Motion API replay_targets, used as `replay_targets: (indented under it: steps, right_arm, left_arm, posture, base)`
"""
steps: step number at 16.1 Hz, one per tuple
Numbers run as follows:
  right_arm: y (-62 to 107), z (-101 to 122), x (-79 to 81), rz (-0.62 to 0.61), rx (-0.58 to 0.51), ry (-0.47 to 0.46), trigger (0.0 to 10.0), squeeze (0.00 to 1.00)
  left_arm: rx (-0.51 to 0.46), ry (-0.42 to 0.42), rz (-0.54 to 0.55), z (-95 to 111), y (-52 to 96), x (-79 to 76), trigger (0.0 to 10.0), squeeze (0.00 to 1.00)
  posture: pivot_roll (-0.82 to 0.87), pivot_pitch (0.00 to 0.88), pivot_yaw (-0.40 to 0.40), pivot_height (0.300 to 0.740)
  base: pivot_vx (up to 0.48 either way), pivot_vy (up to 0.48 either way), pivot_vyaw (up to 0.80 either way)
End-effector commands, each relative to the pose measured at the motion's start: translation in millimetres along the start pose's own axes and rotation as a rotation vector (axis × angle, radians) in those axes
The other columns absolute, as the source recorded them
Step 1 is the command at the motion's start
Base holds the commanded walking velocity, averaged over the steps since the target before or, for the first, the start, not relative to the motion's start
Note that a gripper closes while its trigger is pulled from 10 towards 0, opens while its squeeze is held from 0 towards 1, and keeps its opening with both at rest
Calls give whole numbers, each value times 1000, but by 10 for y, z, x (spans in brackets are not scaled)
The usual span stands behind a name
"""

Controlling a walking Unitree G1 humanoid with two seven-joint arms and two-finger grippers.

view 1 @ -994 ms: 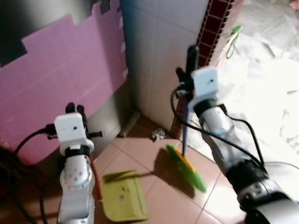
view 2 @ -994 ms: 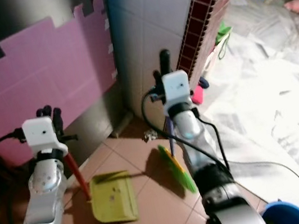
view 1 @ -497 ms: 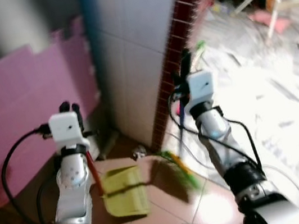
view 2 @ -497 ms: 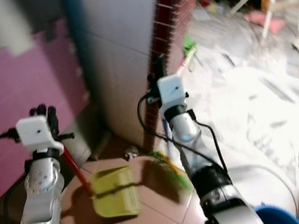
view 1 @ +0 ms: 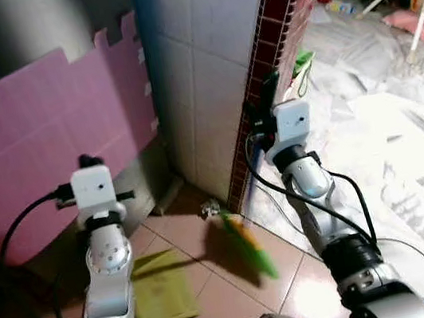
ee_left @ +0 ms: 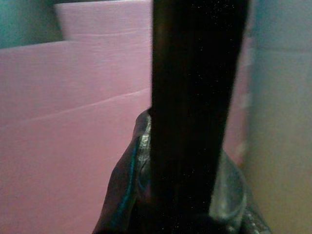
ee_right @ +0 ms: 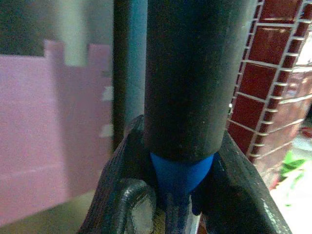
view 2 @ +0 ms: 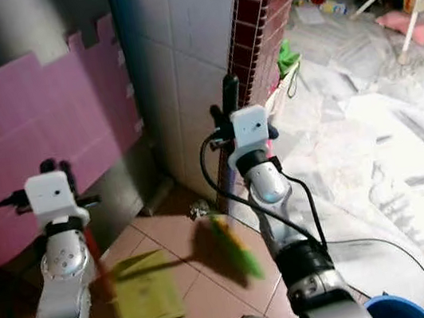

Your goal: Sweep floor

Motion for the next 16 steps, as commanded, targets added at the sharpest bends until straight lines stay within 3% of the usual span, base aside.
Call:
replay_targets:
  steps: [1, 5, 8, 13, 16]
  right_arm:
    - [-46, 179, 0, 21, -54, -2, 10000, 0]
    - [-97, 285, 47, 53, -67, -79, 10000, 0]
    - [-181, 595, 47, 59, -143, -108, 10000, 0]
    - [-441, 1125, -17, 50, -279, -39, 10000, 0]
    - [-539, 1236, -77, 36, -314, 31, 10000, 0]
  left_arm:
    - [-74, -42, 69, 181, -53, 106, 10000, 0]
    - [-104, -6, 113, 307, -145, 95, 10000, 0]
    - [-143, 23, 104, 434, -250, -30, 10000, 0]
    - [-154, 59, 97, 470, -307, -176, 10000, 0]
    - [-153, 69, 82, 448, -258, -214, 10000, 0]
  posture:
    - [57, 139, -94, 740]
    - [42, 211, -84, 740]
    - [22, 253, -82, 740]
    - [-14, 332, -99, 740]
    - [-9, 354, -106, 740]
  base:
    - [0, 0, 0]
    - [0, 0, 0]
    - [0, 0, 0]
    - [0, 0, 0]
    - [0, 0, 0]
Point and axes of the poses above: a point about 5 cm out from each wrist's last joint towards the gripper, its own y axis pointing back from the gripper into the wrist, its own z axis along the axis of the wrist's last joint, x = y × z, the point moved 6 cm from there along -y, pointing out of the wrist towards the gripper, and after that the axes turned 6 degrees about y, right-handed, at the moved point
